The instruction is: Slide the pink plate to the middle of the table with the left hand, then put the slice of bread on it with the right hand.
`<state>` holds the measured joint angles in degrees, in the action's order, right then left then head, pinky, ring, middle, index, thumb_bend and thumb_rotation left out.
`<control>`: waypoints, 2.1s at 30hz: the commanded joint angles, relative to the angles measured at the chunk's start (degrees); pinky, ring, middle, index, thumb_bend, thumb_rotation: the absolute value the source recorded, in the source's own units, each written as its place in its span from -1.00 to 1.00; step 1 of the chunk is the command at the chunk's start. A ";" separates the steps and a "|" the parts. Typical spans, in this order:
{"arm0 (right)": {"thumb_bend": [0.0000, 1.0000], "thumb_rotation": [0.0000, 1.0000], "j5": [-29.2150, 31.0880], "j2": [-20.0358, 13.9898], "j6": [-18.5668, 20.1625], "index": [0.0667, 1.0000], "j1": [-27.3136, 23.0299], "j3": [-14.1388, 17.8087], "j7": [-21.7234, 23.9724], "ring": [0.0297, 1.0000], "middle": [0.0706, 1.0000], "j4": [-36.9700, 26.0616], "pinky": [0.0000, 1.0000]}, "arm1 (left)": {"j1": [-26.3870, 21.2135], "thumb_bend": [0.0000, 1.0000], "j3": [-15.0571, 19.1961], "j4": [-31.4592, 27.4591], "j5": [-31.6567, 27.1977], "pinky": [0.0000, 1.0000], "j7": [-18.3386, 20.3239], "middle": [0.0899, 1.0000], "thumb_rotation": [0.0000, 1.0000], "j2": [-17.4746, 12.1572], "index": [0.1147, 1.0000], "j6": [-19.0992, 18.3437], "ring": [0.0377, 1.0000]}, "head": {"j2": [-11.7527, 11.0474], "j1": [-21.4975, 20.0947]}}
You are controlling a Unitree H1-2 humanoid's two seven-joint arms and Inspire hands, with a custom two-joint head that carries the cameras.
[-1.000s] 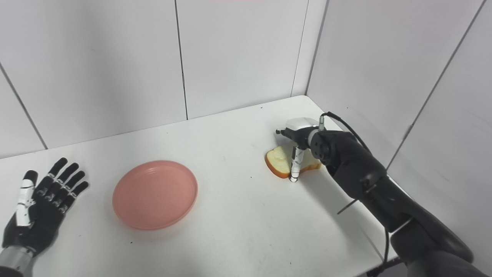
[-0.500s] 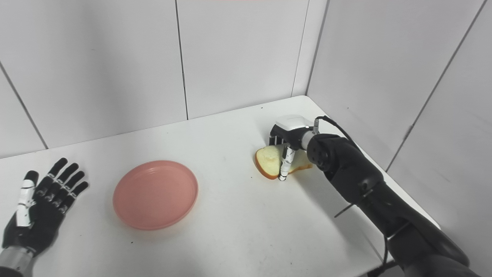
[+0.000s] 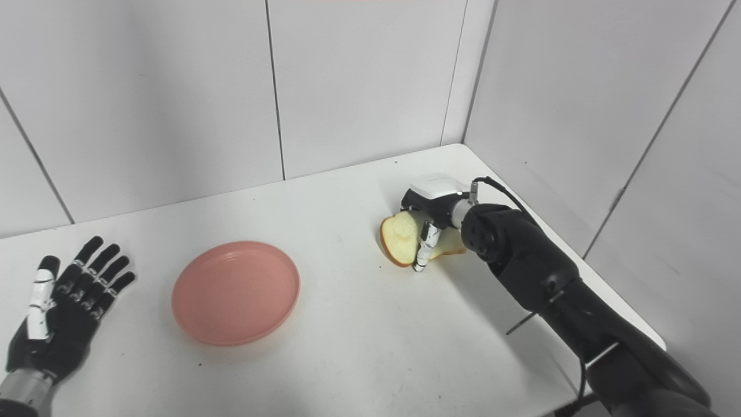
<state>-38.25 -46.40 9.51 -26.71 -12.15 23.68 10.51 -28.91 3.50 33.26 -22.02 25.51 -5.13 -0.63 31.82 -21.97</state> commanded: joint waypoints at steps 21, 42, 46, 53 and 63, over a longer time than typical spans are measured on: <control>0.03 -1.00 3.93 10.06 -2.77 -0.05 -10.70 -0.68 1.80 -0.24 -0.07 -10.53 -0.11 | -1.41 0.13 -2.77 10.81 7.09 0.91 -7.10 0.91 1.00 6.41 0.88 3.69 0.90 | -5.36 16.54; 0.02 -1.00 3.66 22.74 -7.66 0.02 -18.06 -7.86 1.26 -0.27 -0.09 -4.39 -0.19 | -2.30 0.13 -3.36 9.60 9.42 0.90 -9.97 0.88 1.00 8.28 0.88 2.01 0.89 | -3.24 18.91; 0.02 -1.00 2.91 24.12 -7.18 0.02 -17.37 -8.92 1.02 -0.28 -0.09 -3.98 -0.16 | -2.25 0.13 -3.36 9.38 9.50 0.91 -9.56 0.89 1.00 8.32 0.89 2.00 0.90 | -2.71 19.12; 0.03 -1.00 2.38 24.69 -8.94 -0.01 -16.88 -10.94 1.26 -0.21 -0.14 -1.71 0.09 | -1.77 0.14 -3.44 8.18 9.78 0.90 -10.03 0.88 1.00 8.43 0.88 1.27 0.89 | -2.20 18.77; 0.03 -1.00 3.07 25.12 -8.94 -0.02 -15.30 -11.20 2.14 -0.24 -0.06 -0.96 -0.16 | -1.40 0.12 -3.85 6.92 9.54 0.93 -9.53 0.90 1.00 8.27 0.90 0.67 0.91 | -1.71 19.56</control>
<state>-35.89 -21.35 1.49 -40.40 -23.87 26.28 11.03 -32.87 0.27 38.36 -13.49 16.77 3.07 4.98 30.06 -2.46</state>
